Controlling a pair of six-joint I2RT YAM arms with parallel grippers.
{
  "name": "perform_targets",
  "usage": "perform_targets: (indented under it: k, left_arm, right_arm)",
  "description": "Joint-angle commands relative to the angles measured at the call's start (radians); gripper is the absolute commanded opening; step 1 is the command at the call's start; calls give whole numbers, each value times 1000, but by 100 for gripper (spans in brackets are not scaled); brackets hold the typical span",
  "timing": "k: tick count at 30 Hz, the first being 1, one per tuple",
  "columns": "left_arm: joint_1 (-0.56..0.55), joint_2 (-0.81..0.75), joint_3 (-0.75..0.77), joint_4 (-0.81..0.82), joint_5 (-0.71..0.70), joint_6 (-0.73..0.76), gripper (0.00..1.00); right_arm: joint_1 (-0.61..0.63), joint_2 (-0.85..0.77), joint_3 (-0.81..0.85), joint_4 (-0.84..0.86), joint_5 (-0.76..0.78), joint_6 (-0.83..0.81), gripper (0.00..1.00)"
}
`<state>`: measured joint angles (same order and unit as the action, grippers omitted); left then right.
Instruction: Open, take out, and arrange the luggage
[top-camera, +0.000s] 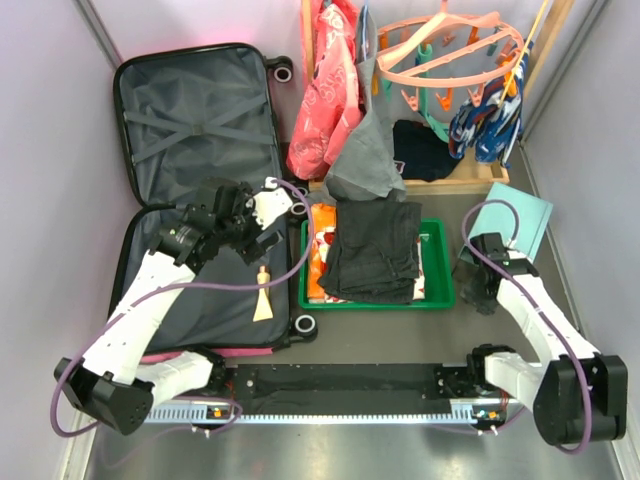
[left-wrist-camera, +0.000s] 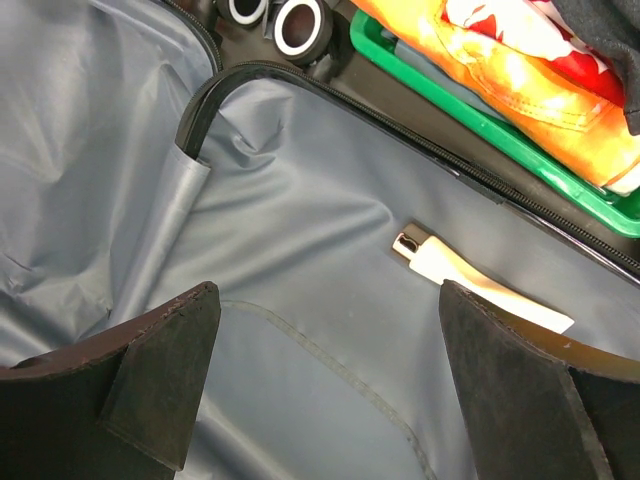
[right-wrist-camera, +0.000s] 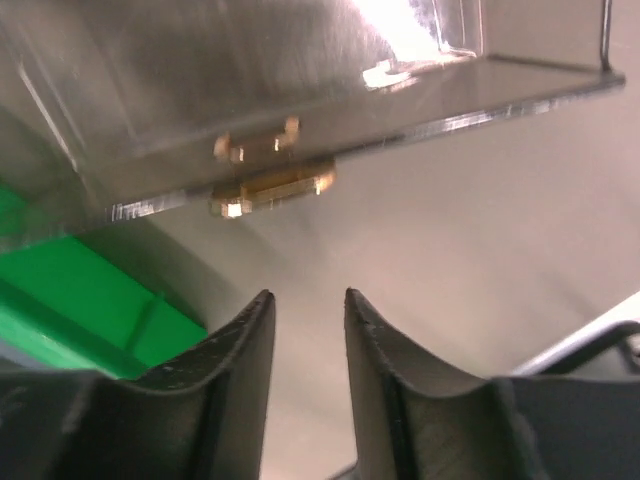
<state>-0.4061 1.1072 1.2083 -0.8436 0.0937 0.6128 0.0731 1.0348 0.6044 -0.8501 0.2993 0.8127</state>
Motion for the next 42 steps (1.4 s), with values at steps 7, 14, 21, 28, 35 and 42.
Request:
perform_targets:
  k: [7,14,21,28,35,42]
  left_arm:
    - [7,-35,39,-9,15,-5,94]
    - [7,-52,25,-23,-20,4,94]
    - [33,48,-16,-29,-192,-65,95]
    - [121,114,-150,18,-48,-117,89]
    - [119,157,-259,24,87,-148,87]
    - [119,282,-291,29,202,-166,86]
  right_arm:
    - [108,-124,326,-38,152,-206,36]
    - [93,200,462,-27,325,-305,0]
    - [2,416,448,105,221,-339,0]
    - [4,452,368,122,129,-334,0]
    - [37,305,241,63,110,-271,0]
    - [96,240,245,-19,60,-253,0]
